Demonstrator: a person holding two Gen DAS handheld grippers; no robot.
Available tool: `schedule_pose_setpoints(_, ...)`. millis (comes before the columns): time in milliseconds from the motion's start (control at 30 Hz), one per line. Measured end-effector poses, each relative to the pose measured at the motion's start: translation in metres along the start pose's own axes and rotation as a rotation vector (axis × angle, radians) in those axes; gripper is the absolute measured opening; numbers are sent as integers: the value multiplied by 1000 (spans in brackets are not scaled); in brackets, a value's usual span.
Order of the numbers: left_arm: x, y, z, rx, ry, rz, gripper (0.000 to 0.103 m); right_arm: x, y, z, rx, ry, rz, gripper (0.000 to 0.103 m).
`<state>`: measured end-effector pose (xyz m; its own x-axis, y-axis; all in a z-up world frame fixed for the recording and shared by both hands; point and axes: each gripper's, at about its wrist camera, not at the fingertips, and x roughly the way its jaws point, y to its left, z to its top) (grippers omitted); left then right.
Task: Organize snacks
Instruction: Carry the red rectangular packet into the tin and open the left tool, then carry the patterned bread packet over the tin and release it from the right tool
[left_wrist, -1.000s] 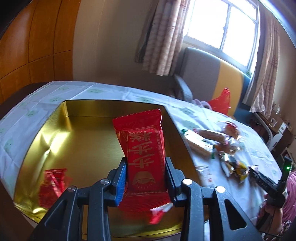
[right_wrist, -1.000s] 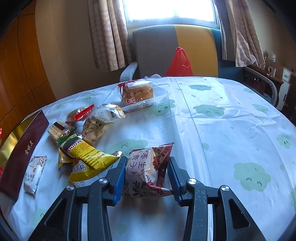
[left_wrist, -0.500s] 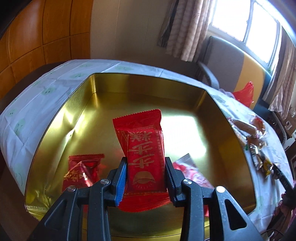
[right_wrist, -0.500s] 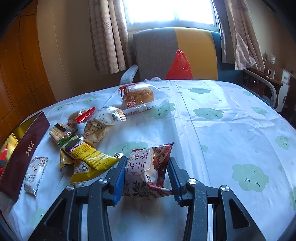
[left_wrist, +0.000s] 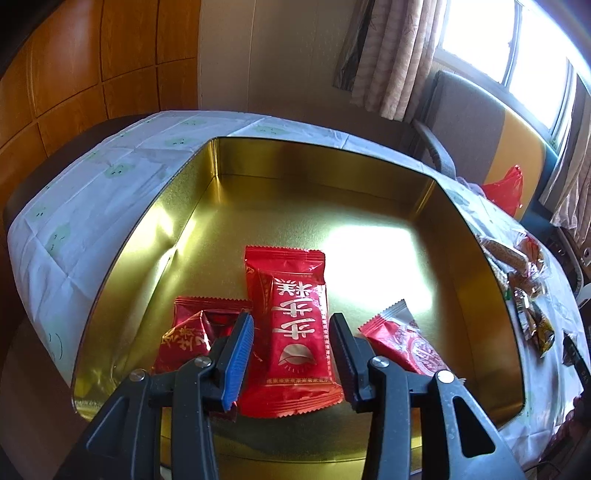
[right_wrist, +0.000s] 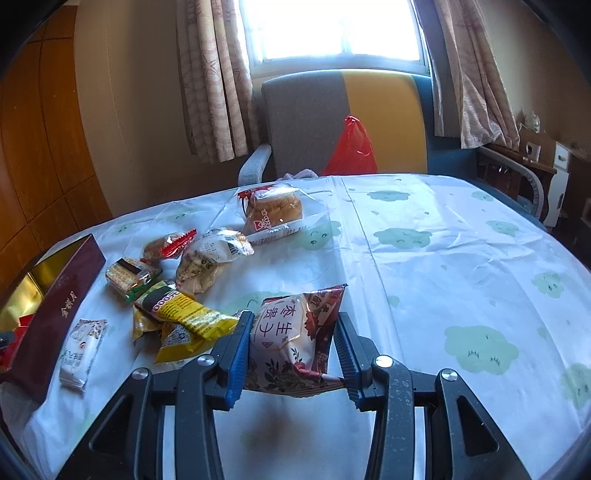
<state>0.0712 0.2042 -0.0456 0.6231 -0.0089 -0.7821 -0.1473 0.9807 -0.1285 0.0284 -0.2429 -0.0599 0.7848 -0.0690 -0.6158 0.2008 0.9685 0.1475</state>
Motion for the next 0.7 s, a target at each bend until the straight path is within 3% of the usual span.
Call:
schedule_pose_setpoints(233, -16, -7, -3, -15, -27, -58, 43, -18, 25, 1, 27, 9, 100, 44)
schedule_pose_setpoints(700, -22, -22, -9, 19, -36, -89, 43, -41, 159, 6, -182, 53, 387, 44)
